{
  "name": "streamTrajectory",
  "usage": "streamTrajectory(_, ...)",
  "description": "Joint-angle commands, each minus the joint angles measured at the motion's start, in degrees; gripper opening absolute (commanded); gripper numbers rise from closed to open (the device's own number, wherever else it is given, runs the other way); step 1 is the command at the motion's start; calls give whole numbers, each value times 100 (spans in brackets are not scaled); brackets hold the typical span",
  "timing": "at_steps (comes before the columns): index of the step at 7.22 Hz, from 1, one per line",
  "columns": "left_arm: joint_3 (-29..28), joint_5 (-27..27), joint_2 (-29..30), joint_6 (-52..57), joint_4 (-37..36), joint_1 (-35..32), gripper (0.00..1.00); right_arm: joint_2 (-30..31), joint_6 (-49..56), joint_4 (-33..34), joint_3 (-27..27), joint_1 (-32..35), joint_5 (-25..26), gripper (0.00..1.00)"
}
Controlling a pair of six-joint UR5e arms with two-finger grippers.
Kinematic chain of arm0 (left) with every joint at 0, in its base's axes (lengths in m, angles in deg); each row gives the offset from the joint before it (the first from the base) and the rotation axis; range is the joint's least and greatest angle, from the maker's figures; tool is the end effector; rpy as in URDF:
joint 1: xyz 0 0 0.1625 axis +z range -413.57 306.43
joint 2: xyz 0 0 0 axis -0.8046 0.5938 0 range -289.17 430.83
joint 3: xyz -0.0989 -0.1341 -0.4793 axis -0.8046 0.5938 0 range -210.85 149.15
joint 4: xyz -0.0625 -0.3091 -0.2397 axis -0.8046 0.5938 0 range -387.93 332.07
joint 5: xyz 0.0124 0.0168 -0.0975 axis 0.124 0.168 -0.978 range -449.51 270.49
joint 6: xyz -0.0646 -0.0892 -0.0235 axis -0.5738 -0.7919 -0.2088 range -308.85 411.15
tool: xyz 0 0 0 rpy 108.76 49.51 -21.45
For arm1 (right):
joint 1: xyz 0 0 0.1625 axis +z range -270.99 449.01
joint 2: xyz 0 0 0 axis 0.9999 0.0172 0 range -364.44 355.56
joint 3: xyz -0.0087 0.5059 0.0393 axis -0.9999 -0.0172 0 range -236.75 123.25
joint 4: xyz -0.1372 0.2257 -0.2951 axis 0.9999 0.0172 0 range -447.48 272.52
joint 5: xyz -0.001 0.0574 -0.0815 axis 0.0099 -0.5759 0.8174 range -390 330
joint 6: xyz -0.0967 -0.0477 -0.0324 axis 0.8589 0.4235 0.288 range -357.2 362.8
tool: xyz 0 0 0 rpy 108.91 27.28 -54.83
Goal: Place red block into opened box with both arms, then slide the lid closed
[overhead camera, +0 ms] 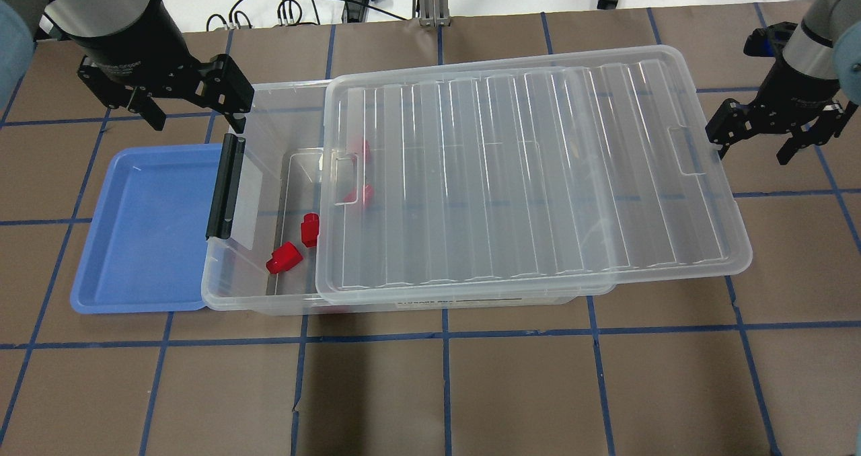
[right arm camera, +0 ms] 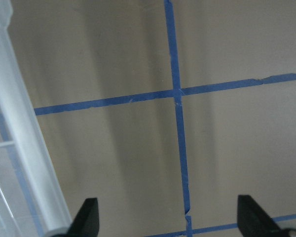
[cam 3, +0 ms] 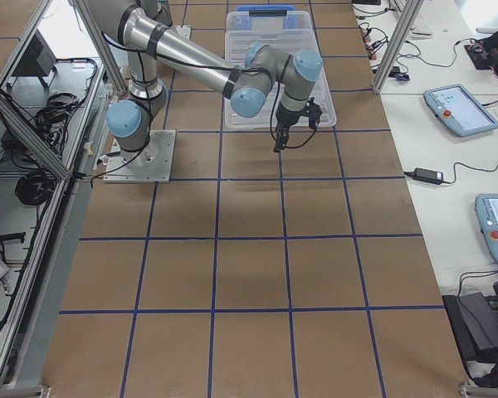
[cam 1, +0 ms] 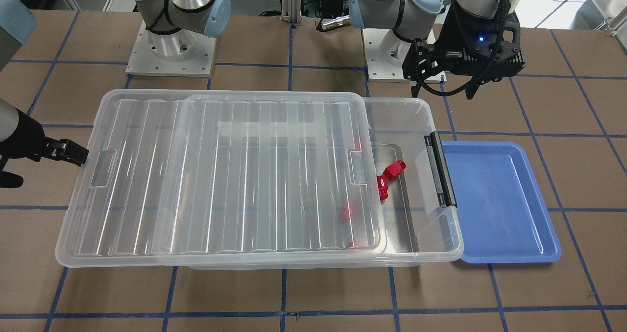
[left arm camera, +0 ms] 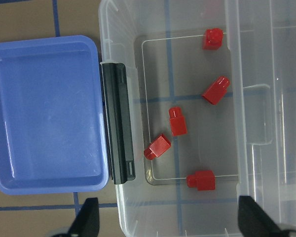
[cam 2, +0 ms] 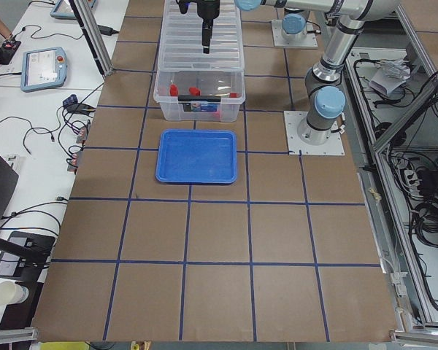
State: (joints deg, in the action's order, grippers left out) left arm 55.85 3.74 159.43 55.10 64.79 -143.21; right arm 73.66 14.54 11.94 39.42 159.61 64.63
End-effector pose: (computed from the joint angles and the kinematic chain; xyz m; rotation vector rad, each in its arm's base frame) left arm -0.1240 -0.4637 0.5915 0.0950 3.0817 -0.0502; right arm -0.0625 -0.5514 0.4175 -0.1973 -3.0874 -0.2588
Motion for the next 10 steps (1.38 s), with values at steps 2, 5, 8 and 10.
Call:
streamTrajectory(2,14,0,-9,0,0,0,100,30,-680,-71,-2,454,-6,100)
streamTrajectory(5,14,0,0,-43,0,0,100,21,-1287,-71,-2,877,-15,100)
streamTrajectory(8,-83,18,87,-97,0,0,100,12,-1576,-71,-2,1140,-33,100)
streamTrajectory(10,-74,9,79,-96,0,0,100,12,-1587,-63,-11,1158,-33,100)
